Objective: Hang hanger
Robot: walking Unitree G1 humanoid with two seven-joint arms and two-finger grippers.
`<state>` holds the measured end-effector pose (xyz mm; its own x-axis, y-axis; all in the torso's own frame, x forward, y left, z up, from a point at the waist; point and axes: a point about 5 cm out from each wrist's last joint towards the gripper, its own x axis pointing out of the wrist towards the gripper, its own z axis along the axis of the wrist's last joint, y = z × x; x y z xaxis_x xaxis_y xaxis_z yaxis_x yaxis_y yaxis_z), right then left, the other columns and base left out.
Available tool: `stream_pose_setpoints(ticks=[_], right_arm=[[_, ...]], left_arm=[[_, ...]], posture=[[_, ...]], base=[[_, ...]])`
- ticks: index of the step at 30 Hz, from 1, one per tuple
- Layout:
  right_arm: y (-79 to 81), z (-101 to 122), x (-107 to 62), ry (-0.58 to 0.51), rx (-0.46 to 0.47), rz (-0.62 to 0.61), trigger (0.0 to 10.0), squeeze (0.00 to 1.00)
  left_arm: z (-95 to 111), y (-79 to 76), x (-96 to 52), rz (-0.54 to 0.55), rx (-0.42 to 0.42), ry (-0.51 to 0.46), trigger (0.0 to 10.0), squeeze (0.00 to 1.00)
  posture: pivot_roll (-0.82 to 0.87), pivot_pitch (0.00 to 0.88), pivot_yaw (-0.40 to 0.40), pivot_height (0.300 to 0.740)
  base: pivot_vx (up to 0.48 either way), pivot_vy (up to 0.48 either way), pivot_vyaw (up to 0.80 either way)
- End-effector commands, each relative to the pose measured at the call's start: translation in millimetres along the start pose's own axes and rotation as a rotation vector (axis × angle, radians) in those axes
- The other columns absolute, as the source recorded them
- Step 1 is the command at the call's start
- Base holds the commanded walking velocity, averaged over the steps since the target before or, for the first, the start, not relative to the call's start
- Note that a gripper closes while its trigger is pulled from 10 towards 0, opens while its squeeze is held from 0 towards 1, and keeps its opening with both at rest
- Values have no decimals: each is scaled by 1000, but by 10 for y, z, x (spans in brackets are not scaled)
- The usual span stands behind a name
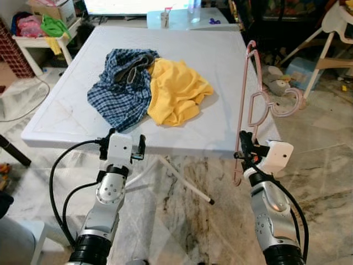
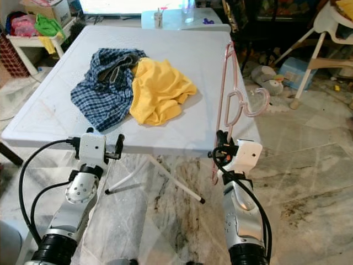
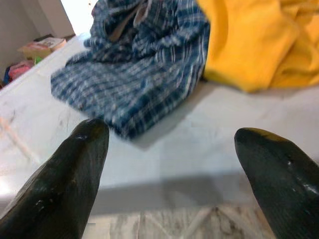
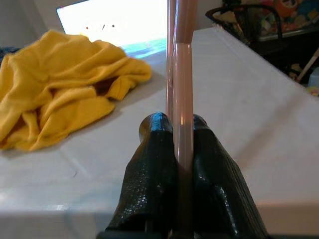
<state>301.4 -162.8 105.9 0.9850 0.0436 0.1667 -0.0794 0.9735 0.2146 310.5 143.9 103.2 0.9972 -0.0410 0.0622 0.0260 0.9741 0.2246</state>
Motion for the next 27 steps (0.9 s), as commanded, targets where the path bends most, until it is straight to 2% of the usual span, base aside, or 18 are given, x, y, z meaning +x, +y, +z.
stream_pose_setpoints(ticks=[1,21,23,27], right_arm=[[11,58,16,-20,-9,13,10000,0],[17,58,-1,-15,-26,5,10000,0],[18,63,5,-14,-32,5,10000,0],[17,65,1,-14,-33,1,10000,0]], left_arm=[[-17,15,-24,8,7,10,10000,0],[-3,17,-16,-3,13,9,10000,0],[12,3,-8,-33,-36,7,10000,0],[61,-17,18,-71,-75,-5,10000,0]], posture=[[81,121,-15,740],[75,145,-10,740],[75,148,-4,740],[73,153,-3,740]], base=[[-266,0,0],[-242,0,0],[0,0,0],[0,0,0]])
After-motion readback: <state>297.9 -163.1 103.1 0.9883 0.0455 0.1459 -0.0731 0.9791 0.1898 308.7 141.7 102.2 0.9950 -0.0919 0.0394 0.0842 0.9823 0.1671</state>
